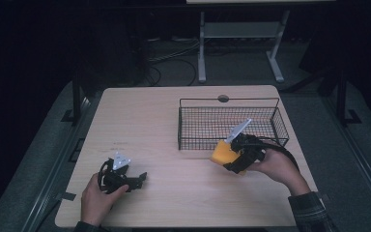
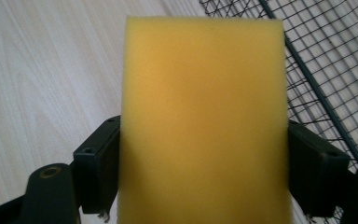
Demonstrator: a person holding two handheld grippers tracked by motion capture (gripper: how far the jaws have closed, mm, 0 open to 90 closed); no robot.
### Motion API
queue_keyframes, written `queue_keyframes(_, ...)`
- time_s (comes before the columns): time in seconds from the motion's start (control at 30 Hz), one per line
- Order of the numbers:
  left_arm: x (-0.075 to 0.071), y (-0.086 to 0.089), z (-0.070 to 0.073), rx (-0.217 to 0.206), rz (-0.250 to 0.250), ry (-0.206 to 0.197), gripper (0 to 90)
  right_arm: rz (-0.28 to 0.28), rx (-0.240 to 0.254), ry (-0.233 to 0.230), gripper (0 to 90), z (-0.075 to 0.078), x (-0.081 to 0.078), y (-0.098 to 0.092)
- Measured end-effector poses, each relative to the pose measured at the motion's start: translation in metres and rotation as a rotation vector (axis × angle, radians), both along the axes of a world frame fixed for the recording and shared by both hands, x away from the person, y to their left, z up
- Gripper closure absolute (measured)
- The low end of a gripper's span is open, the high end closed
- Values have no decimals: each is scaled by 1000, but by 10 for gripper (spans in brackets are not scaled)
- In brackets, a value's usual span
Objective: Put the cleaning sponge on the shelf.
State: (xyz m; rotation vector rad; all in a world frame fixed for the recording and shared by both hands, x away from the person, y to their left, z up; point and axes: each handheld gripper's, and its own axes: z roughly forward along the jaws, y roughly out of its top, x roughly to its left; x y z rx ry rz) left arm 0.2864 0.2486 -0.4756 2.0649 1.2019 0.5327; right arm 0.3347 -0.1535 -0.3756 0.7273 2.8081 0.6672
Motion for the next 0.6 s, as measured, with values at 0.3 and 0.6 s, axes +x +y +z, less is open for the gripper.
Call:
queue_keyframes(0.3,0,0,0,0,0,0,129,-29,14,-9,226,17,5,-10)
queue_keyframes(0.6,0,0,0,0,-1,0,129,-82,13,-22,226,27,19,-20)
